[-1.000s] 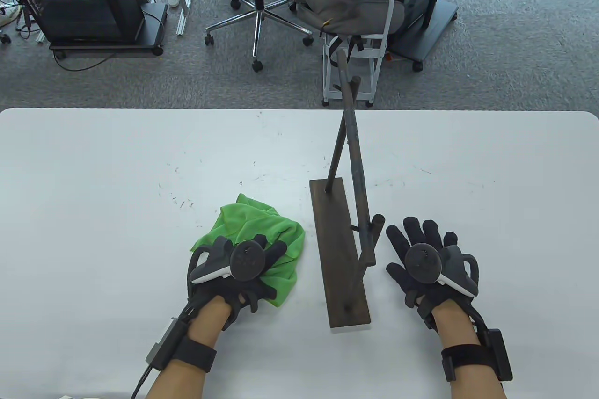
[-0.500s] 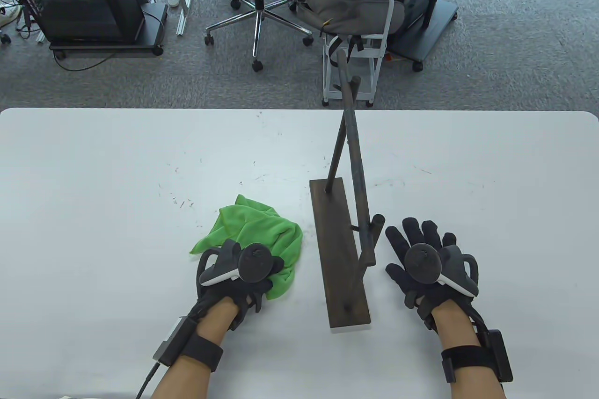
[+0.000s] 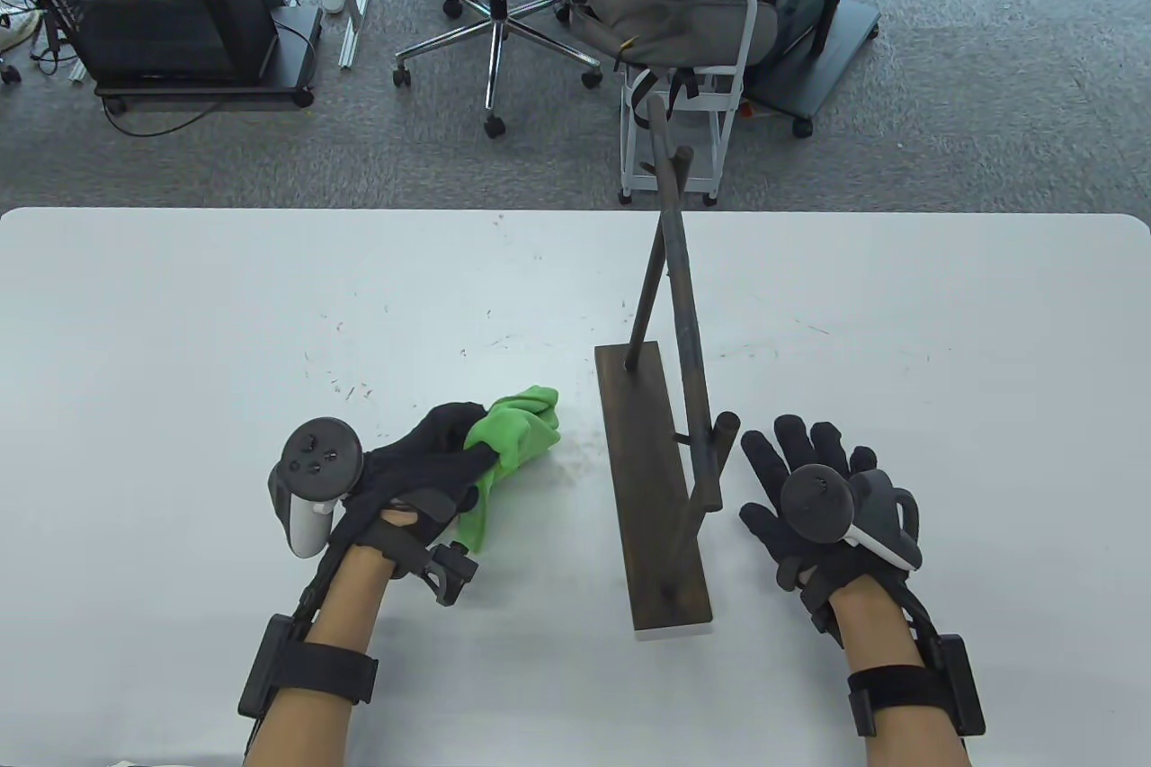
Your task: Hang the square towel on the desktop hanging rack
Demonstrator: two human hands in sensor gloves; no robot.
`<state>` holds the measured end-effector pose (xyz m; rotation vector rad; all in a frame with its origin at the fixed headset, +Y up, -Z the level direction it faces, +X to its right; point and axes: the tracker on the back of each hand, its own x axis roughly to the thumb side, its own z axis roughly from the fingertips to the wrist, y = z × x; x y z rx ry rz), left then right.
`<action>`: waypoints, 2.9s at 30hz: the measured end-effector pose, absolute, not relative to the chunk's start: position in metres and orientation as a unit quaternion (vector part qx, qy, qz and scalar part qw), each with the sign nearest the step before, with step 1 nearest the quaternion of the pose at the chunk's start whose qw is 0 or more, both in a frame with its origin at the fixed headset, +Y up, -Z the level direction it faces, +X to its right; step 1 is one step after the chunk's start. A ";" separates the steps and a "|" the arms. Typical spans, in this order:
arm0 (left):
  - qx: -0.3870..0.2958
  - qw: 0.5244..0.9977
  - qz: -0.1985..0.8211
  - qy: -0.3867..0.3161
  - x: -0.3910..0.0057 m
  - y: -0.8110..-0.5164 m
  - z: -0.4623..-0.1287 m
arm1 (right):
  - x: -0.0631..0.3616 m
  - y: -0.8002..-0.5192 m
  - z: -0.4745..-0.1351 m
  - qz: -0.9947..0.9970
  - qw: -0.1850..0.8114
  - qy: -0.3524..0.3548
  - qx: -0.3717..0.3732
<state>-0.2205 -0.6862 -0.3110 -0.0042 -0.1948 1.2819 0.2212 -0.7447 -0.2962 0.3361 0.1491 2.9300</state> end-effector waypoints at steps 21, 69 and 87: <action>0.130 0.742 0.642 -0.145 -0.181 -0.478 -0.292 | 0.218 -0.747 -0.296 0.985 0.111 0.062 0.120; 0.039 0.754 0.552 -0.353 -0.079 -0.435 -0.267 | 0.219 -0.745 -0.296 0.982 0.133 0.066 0.118; 0.088 0.878 0.417 -0.220 -0.187 -0.511 -0.282 | 0.222 -0.746 -0.296 0.987 0.108 0.061 0.105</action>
